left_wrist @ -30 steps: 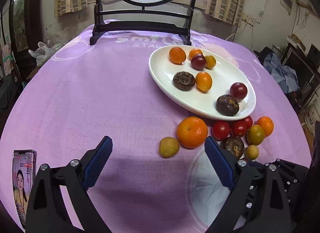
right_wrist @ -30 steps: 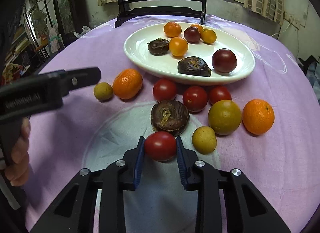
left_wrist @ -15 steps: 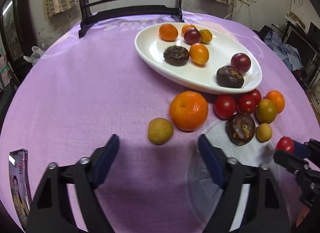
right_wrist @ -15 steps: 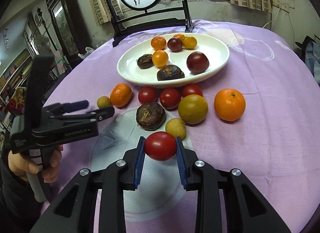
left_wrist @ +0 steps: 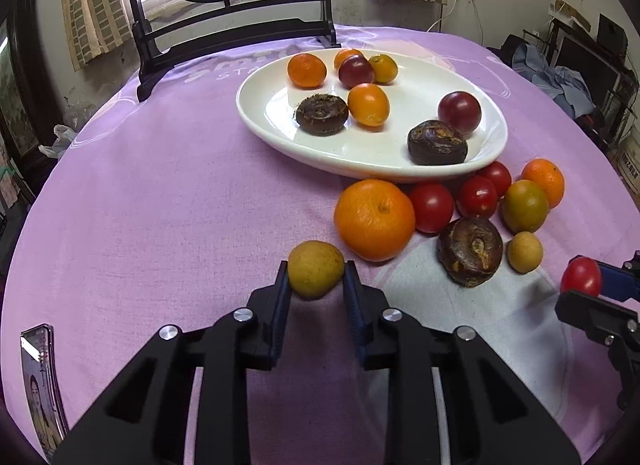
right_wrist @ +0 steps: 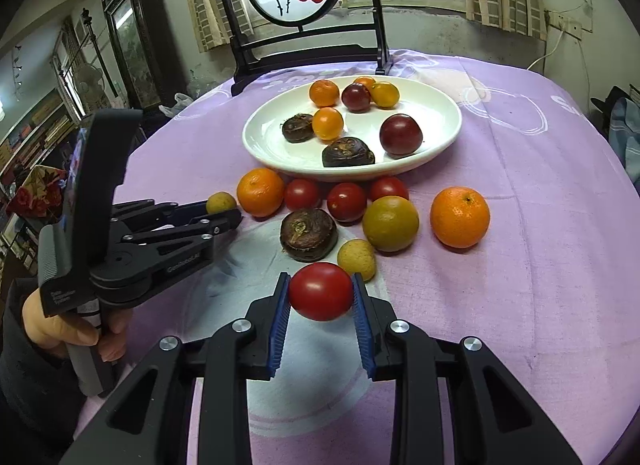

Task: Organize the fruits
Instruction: 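Carry the red tomato to the plate with the right tool while the left tool carries a yellow fruit there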

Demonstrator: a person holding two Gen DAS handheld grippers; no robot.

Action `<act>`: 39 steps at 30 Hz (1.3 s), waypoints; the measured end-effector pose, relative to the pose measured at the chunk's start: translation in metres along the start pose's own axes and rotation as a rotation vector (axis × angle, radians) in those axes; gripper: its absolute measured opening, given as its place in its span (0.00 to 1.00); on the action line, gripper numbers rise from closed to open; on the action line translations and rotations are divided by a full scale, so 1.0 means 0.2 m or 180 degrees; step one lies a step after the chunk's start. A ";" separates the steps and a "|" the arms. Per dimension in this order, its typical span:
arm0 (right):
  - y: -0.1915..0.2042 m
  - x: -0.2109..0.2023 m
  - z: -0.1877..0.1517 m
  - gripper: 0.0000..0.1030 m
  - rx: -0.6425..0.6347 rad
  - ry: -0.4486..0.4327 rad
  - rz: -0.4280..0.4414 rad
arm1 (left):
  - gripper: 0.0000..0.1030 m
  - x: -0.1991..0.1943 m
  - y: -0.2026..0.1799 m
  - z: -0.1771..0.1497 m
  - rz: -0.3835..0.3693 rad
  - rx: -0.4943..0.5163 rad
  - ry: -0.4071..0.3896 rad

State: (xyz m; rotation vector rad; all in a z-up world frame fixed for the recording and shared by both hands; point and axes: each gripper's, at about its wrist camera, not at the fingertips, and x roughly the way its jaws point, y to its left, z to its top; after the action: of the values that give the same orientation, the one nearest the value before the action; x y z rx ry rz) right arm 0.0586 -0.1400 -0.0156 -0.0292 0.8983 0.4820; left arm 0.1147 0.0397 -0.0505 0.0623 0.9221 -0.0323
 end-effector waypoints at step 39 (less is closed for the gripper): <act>-0.18 0.19 0.59 0.49 0.0182 -0.0331 -0.0041 | 0.64 0.06 0.05 0.55 -0.0002 -0.0500 -0.0172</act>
State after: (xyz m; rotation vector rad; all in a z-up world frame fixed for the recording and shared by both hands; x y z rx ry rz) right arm 0.1811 -0.1305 0.0239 0.0418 0.8090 0.4419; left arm 0.2110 0.0427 0.0067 -0.0843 0.8681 0.0377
